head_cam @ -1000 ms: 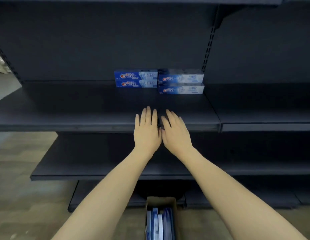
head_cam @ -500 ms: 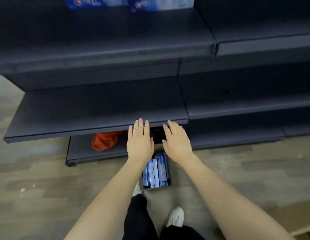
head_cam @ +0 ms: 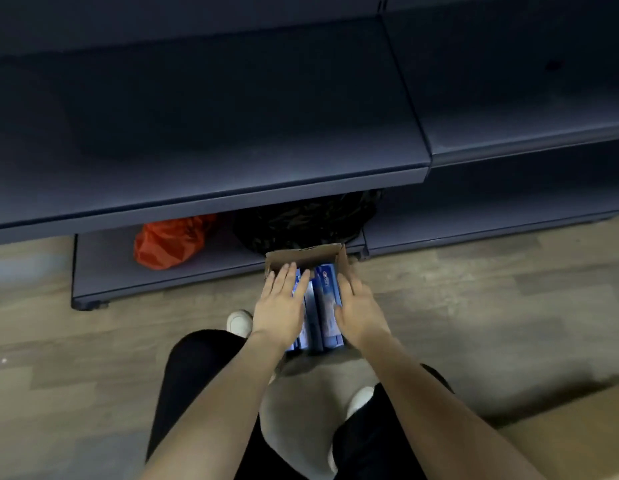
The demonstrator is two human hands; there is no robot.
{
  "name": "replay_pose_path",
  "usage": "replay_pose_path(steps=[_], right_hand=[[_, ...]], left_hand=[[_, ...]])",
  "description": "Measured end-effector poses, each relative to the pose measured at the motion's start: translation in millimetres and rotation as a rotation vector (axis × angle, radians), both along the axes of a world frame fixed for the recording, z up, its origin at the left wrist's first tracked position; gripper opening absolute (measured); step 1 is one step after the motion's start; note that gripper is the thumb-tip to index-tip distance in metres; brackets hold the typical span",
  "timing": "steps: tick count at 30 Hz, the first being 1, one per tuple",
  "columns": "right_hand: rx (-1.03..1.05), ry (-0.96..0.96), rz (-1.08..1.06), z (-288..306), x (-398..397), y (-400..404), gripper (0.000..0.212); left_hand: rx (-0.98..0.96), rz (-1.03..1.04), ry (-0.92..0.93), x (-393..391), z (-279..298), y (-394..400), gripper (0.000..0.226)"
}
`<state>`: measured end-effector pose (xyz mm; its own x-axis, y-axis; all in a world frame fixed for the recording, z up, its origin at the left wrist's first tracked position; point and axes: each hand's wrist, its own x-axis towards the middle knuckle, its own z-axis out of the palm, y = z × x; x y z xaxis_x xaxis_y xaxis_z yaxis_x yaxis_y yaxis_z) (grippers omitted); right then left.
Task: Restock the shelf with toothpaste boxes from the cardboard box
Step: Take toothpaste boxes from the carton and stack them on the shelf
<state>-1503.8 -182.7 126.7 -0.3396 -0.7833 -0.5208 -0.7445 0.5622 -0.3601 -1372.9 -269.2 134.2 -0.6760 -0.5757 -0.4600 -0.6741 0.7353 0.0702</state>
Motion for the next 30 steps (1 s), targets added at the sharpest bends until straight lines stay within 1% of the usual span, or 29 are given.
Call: replay_pose_path(steps=[3, 6, 8, 12, 15, 17, 19, 25, 27, 30], right_hand=[[0.030, -0.019, 0.007, -45.3, -3.1, -7.9, 0.064], [0.047, -0.021, 0.050, -94.2, -1.2, -12.7, 0.064], [0.066, -0.031, 0.055, -125.3, 2.4, -15.3, 0.064], [0.083, -0.091, -0.042, -181.1, 7.6, -18.7, 0.066], [0.109, -0.028, -0.125, -221.5, 8.3, -23.0, 0.066], [0.160, 0.025, -0.179, -242.2, 8.2, -28.9, 0.069], [0.202, 0.034, -0.231, -259.2, 8.7, -35.2, 0.071], [0.295, 0.074, -0.332, -297.4, 17.2, -38.8, 0.041], [0.302, 0.095, -0.345, -302.6, 19.6, -37.6, 0.037], [0.298, 0.119, -0.354, -306.6, 21.1, -37.2, 0.038]], left_hand=[[0.029, -0.079, -0.024, -5.9, -53.9, -13.6, 0.066], [0.039, -0.171, -0.109, -15.6, -103.5, -22.8, 0.075], [0.039, -0.239, -0.164, -22.2, -131.1, -25.5, 0.075], [0.050, -0.345, -0.210, -31.6, -183.8, -25.4, 0.064], [0.054, -0.413, -0.245, -36.6, -218.7, -26.8, 0.048], [0.065, -0.484, -0.297, -38.9, -236.6, -27.8, 0.044], [0.058, -0.569, -0.339, -40.1, -251.3, -27.3, 0.044], [-0.077, -0.730, -0.350, -34.9, -282.4, -23.0, 0.040], [-0.087, -0.741, -0.350, -32.4, -289.3, -23.5, 0.043], [-0.124, -0.772, -0.337, -34.1, -293.4, -23.5, 0.047]])
